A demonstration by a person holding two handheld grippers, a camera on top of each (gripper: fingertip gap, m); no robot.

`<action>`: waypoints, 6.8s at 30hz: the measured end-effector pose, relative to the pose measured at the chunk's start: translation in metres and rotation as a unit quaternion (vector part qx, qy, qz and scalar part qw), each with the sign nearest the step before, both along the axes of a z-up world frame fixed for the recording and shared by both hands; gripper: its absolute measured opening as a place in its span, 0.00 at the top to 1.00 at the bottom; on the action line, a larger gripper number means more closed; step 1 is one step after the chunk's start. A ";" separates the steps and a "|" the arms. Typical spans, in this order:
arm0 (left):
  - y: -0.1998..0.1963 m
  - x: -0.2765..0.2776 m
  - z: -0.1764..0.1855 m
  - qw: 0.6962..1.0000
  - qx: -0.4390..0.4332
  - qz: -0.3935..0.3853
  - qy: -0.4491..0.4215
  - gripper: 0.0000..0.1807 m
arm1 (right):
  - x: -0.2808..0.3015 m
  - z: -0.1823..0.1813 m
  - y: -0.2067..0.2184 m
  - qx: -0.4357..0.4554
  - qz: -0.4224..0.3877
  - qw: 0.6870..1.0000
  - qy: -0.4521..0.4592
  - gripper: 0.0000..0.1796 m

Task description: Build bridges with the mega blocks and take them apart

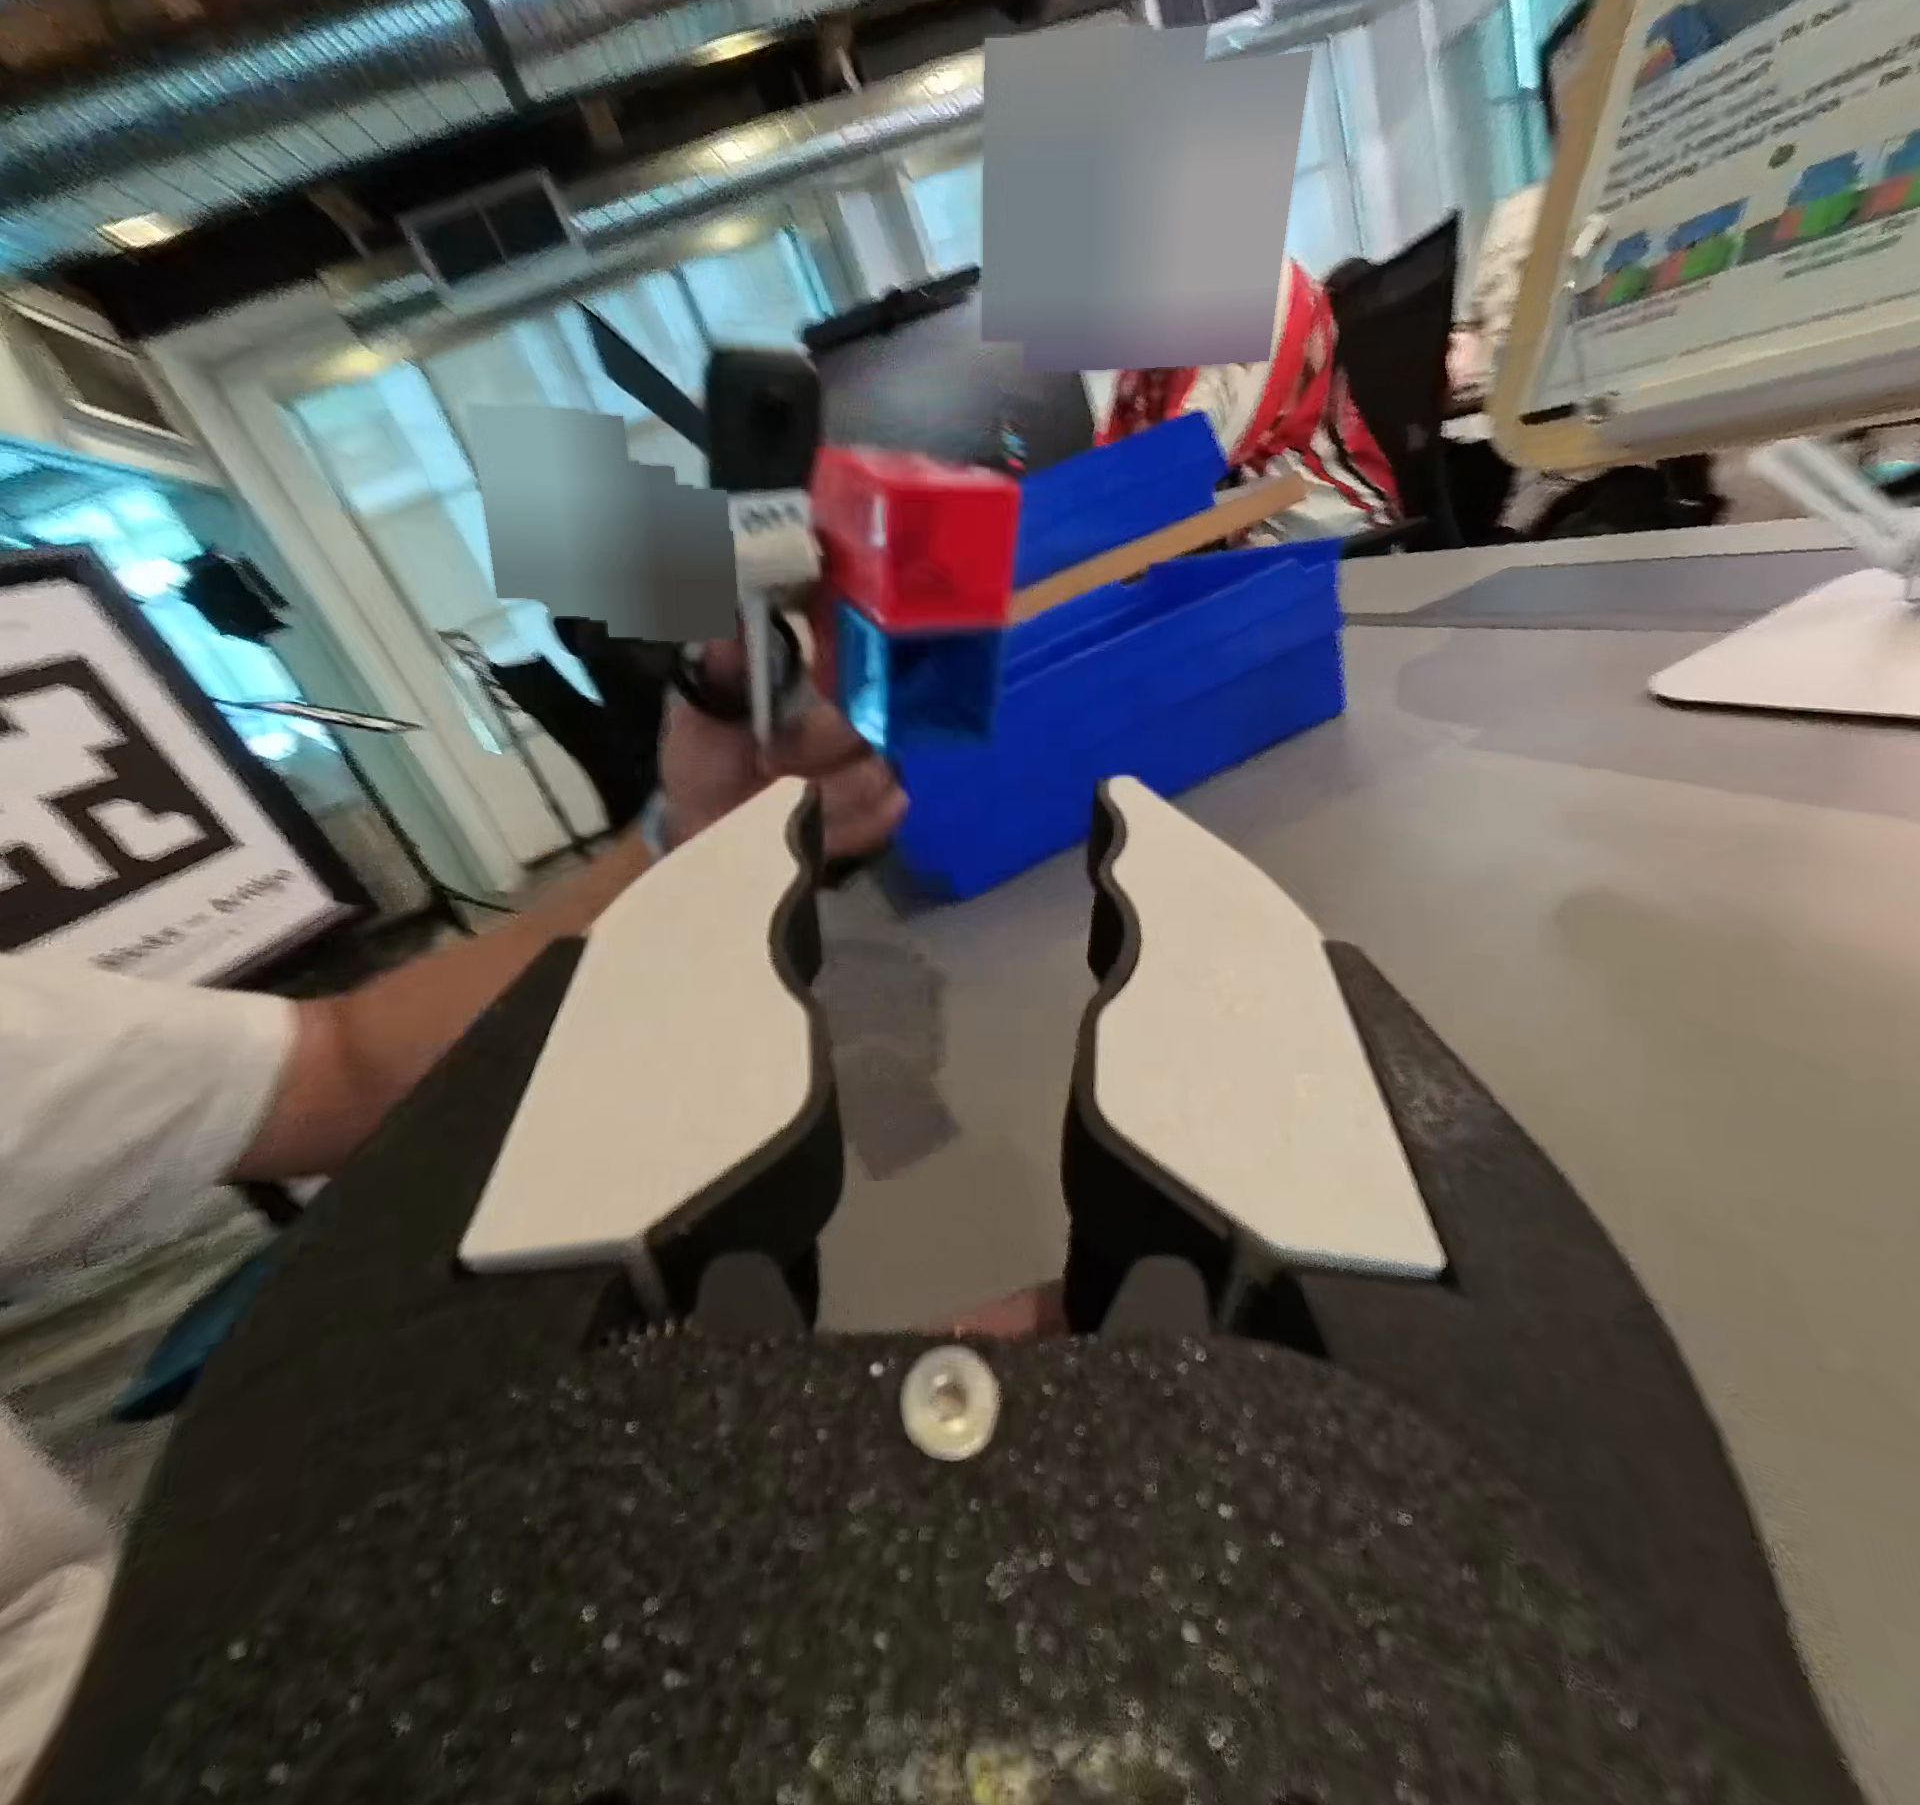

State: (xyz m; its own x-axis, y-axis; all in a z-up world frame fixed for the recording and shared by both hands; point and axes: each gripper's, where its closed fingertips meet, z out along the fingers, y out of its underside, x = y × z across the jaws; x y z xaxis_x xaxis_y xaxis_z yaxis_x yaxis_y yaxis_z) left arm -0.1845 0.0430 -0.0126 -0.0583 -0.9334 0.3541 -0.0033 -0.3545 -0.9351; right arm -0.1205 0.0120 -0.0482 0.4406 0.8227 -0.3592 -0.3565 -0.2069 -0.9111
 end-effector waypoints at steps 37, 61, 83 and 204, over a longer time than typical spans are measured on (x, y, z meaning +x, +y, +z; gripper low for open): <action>-0.023 -0.017 0.009 0.992 -0.041 -0.028 -0.112 0.81 | 0.014 0.026 -0.014 0.025 0.067 0.994 0.087 0.81; 0.005 -0.009 -0.055 0.990 0.042 0.131 0.020 0.81 | 0.278 0.035 0.009 -0.204 -0.260 0.854 -0.401 0.80; -0.009 -0.001 -0.069 0.991 0.060 0.103 0.058 0.81 | 0.261 -0.109 -0.003 -0.313 0.104 0.586 -0.740 0.80; 0.039 -0.019 -0.096 0.938 0.115 0.275 0.177 0.81 | 0.410 -0.105 0.080 -0.474 -0.125 0.522 -0.698 0.81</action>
